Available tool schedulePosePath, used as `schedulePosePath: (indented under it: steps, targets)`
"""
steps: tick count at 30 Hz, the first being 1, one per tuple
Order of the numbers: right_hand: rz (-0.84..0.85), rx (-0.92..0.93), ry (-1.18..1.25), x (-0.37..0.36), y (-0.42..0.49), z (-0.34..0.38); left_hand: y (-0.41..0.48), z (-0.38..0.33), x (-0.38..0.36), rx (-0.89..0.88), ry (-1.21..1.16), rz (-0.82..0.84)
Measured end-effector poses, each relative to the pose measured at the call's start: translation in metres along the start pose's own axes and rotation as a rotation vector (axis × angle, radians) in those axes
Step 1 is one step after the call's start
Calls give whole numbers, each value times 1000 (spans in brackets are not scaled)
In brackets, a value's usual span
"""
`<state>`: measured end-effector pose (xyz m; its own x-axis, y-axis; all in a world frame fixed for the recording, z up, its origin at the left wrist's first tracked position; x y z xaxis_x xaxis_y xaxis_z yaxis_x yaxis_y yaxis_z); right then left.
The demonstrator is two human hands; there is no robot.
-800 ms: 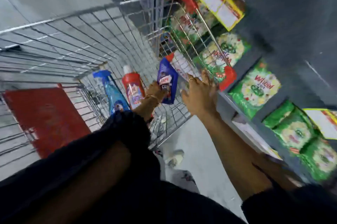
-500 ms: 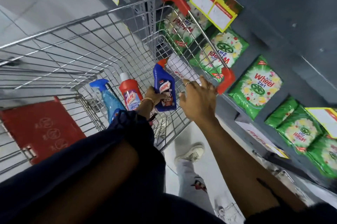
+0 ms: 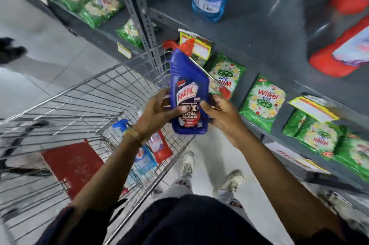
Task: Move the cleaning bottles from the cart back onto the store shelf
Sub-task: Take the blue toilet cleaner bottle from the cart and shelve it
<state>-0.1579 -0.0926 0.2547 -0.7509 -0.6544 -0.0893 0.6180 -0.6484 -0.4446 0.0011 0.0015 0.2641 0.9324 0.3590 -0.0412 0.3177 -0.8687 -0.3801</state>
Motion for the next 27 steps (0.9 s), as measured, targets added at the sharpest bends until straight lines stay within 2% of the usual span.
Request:
schedulePosePath:
  steps: [3, 7, 16, 21, 27]
  targets:
    - [-80, 36, 92, 35, -51, 12, -28, -34, -35, -60, 79, 142]
    - [-206, 116, 168, 80, -117, 14, -47, -45, -95, -92, 107, 285]
    - [-448, 245, 204, 160, -210, 2, -53, -55, -215, -159, 151, 499]
    - [-603, 385, 201, 215, -243, -3, -45, -68, -293, -293, 168, 631]
    - [-769, 539, 149, 323, -263, 14, -11, -93, -415, -497, 180, 744]
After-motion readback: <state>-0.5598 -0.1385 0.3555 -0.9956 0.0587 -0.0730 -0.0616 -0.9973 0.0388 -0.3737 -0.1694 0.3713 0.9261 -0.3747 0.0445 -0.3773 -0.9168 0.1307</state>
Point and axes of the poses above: each hand's wrist, its own y-axis towards the middle knuckle, its own x-axis out of the back of the hand, z = x × y, the point moved 1 cm from there along y, towards the middle knuckle, and after that the axes turned 1 degree about -y, right-handed, at the moved point
